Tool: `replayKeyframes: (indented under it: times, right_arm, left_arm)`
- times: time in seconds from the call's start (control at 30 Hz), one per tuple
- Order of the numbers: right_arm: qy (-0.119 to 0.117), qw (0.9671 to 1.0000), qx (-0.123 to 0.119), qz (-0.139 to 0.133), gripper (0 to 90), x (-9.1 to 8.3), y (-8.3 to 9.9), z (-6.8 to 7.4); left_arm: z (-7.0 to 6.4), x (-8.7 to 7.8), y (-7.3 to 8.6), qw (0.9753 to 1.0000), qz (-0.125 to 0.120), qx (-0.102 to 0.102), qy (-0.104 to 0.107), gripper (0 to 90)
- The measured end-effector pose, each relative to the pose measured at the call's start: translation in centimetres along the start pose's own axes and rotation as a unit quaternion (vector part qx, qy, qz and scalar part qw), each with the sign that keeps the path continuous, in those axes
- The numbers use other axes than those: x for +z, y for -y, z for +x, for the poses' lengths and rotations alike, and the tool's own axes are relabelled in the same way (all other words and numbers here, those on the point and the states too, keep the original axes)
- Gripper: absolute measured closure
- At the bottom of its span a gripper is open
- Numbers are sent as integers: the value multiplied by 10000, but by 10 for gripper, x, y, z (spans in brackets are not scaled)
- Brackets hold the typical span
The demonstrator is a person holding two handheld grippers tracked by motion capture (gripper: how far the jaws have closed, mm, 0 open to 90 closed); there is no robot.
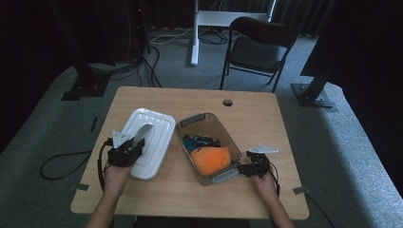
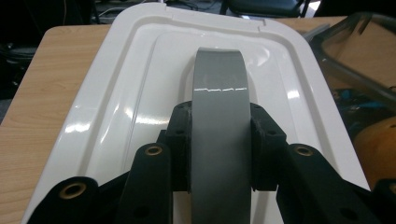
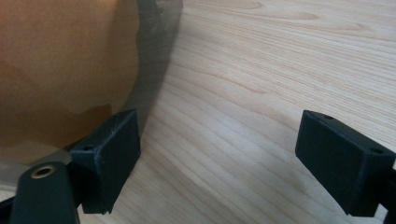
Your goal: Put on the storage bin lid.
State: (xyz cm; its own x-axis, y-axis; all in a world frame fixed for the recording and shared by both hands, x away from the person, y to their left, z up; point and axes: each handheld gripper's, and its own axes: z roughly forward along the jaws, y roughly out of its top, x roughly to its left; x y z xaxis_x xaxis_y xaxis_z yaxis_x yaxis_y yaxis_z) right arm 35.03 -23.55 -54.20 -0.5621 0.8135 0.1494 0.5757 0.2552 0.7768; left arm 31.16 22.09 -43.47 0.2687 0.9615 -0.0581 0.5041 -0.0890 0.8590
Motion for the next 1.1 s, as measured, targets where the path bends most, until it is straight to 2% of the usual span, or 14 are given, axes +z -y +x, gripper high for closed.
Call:
replayKeyframes:
  times: [0.17, 0.33, 0.73, 1.1]
  right_arm:
    - [-25, 10000, -59, -6, 135, 1, 0, 4]
    - [-72, 9999, -104, 13, 135, 1, 0, 7]
    - [-216, 9993, -313, 51, 135, 6, -1, 23]
    - [-327, 9986, -425, 40, 135, 9, -1, 36]
  left_arm:
    - [-4, -5, -6, 9999, -80, 100, -63, 673]
    - [0, -12, -11, 9998, -220, -4, -35, 673]
    - [-12, -15, -20, 9993, -319, 43, 210, 673]
    - [-23, -15, -27, 9987, -357, 119, 345, 673]
